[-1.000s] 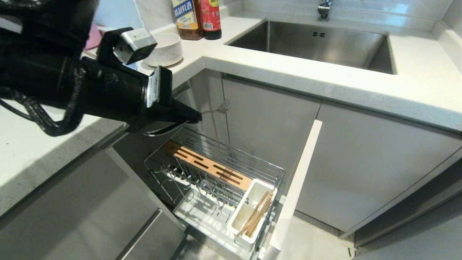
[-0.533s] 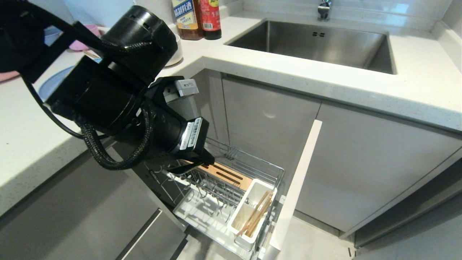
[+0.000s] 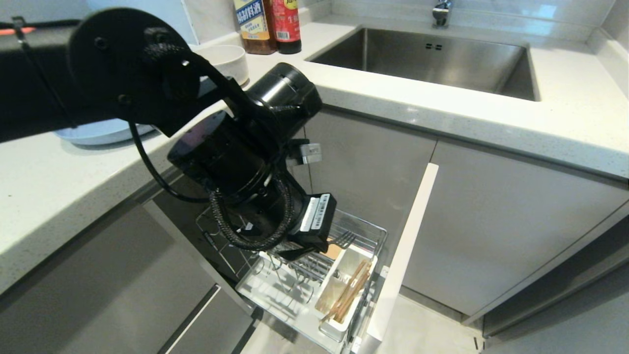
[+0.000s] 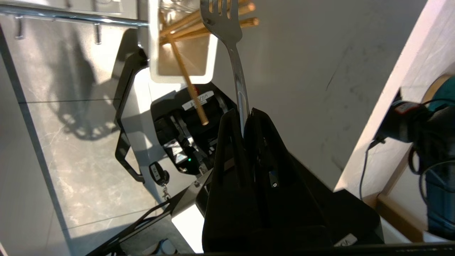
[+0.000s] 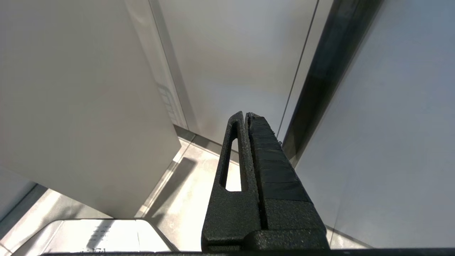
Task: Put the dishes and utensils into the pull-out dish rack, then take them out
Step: Pick up the fork and place it in the cupboard
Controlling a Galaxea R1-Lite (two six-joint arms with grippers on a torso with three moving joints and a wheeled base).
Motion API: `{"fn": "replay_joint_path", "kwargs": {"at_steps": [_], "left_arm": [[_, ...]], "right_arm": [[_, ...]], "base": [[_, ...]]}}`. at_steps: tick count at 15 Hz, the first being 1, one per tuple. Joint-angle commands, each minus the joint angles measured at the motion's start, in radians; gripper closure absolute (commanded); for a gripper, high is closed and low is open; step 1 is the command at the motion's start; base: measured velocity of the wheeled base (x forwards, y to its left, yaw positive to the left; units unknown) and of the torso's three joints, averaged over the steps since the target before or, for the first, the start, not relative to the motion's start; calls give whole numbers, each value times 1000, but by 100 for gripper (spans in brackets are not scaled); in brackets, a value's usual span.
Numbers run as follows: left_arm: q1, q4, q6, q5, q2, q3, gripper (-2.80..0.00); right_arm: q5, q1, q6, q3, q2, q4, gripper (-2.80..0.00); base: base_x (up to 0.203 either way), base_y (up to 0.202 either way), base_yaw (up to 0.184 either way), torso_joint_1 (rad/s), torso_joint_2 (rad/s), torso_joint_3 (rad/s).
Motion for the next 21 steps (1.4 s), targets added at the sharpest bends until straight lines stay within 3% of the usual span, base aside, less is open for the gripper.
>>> {"fn": "replay_joint_path", "kwargs": {"at_steps": [1,8,11,21], "left_arm": [[-28,7,-4,8,52,-8,0],[-29,-13,-4,39,152,-9,0],[-29,-22,-9,90,190,-10,0],[-23,-97,1,99,276,-11,0]], "right_arm": [[0,0,0,1,0,0,0],[0,0,0,2,0,0,0],[0,0,0,1,0,0,0],[0,0,0,2,0,0,0]], "base": [[0,0,0,0,0,0],[0,0,0,0,0,0],[0,0,0,0,0,0],[0,0,0,0,0,0]]}}
